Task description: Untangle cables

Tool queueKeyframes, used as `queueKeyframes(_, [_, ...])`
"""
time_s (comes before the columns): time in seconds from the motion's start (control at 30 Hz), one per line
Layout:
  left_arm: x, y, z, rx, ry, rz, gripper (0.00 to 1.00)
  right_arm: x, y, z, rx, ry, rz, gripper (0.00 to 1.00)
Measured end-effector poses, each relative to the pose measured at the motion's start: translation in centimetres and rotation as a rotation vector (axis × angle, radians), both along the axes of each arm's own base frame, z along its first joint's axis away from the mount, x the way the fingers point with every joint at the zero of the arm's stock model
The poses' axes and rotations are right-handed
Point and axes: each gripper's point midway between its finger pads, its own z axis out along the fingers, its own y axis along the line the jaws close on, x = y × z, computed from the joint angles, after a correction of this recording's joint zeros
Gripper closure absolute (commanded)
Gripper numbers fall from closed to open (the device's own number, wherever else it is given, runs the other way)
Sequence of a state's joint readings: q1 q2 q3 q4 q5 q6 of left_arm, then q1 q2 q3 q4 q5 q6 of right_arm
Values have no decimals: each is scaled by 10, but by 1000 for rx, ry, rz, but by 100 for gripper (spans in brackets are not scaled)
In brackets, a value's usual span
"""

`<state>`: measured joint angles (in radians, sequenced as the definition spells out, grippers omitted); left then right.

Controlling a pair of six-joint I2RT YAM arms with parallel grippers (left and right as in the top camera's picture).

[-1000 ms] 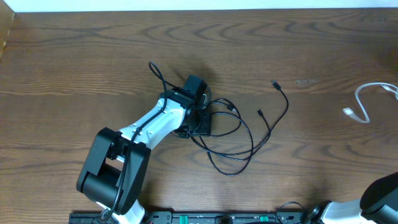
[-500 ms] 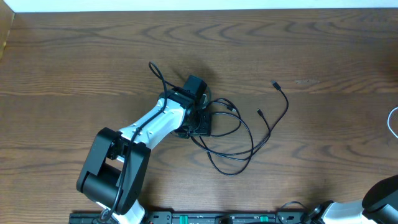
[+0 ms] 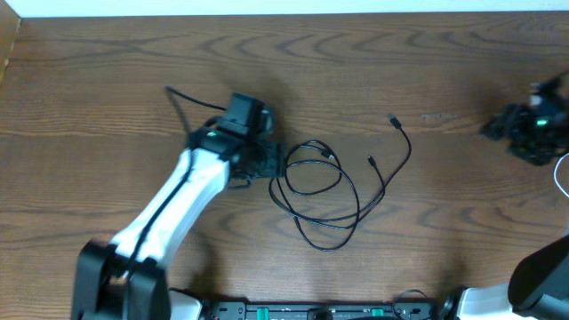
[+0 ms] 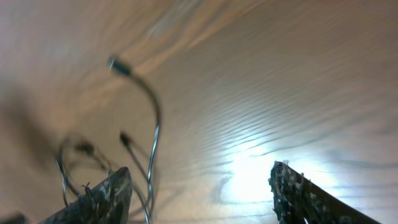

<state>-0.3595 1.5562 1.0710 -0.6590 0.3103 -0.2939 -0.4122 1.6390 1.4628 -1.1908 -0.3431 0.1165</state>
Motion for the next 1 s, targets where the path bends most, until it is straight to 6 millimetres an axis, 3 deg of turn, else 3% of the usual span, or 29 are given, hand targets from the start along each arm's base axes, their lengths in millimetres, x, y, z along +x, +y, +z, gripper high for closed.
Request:
queueKeyframes(0.1, [0,18,24,-14,-42,49,35,-7,46,-18,20,49,164,31])
queueKeyframes(0.27, [-3,42,21,3,2,115,35,-36,116,-56,55,151,390,32])
queueKeyframes(0.4, [-2,56,19,9,21,158,35,-50,149,-76,49,171,509,33])
queueKeyframes(0.7, [-4,61,18,12,33,173,35,-22,244,-107,-71,-178,883,37])
queueKeyframes(0.87, [-4,61,18,13,36,173,34,-17,275,-120,-157,-334,994,39])
queueKeyframes(1.0, [-6,61,18,14,42,173,34,-19,283,-128,-179,-385,1017,40])
